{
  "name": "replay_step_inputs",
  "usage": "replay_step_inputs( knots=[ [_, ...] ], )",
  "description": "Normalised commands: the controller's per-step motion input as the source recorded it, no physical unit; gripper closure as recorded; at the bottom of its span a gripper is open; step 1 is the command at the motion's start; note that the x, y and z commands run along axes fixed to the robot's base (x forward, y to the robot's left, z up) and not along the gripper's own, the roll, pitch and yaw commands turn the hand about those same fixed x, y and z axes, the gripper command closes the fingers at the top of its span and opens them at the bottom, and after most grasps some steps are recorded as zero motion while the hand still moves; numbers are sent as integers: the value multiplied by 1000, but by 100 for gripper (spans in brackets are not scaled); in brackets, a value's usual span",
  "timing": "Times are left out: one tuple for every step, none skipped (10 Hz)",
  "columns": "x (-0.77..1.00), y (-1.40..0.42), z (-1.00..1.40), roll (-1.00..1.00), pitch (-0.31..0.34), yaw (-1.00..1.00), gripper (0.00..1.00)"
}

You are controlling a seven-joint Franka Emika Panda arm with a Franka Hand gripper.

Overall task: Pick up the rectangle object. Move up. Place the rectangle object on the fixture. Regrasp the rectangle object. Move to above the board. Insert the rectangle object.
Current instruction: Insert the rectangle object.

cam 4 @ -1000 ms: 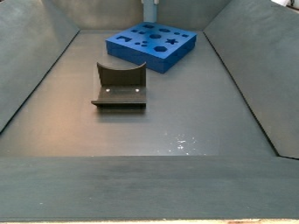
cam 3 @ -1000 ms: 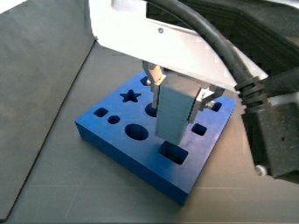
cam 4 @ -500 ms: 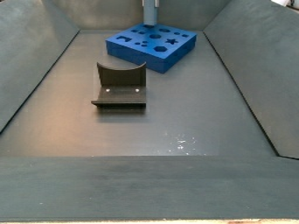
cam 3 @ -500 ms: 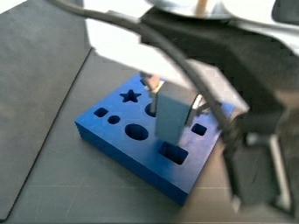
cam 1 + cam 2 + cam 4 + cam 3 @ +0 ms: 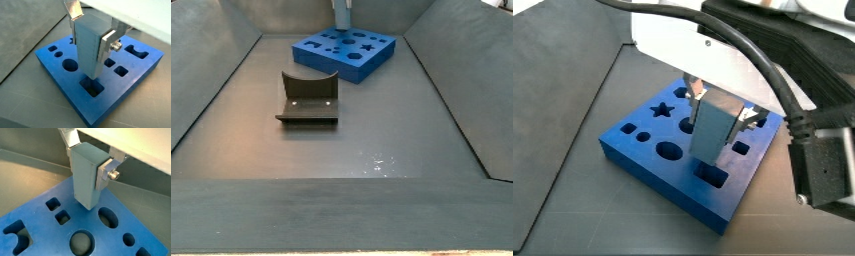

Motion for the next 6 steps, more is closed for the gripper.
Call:
replay_step_inputs(
  knots=[
    [-146,-763,-14,517,106,-209,100],
    [-154,-791,-3,566,66,-160,100],
    [-274,-771,0,646,0,-106,100],
    [-294,-671,0,606,-17,-89,100],
    [-34,-89,0,77,-23,0,100],
    [31,-9,0,0,11,0,100]
  ],
)
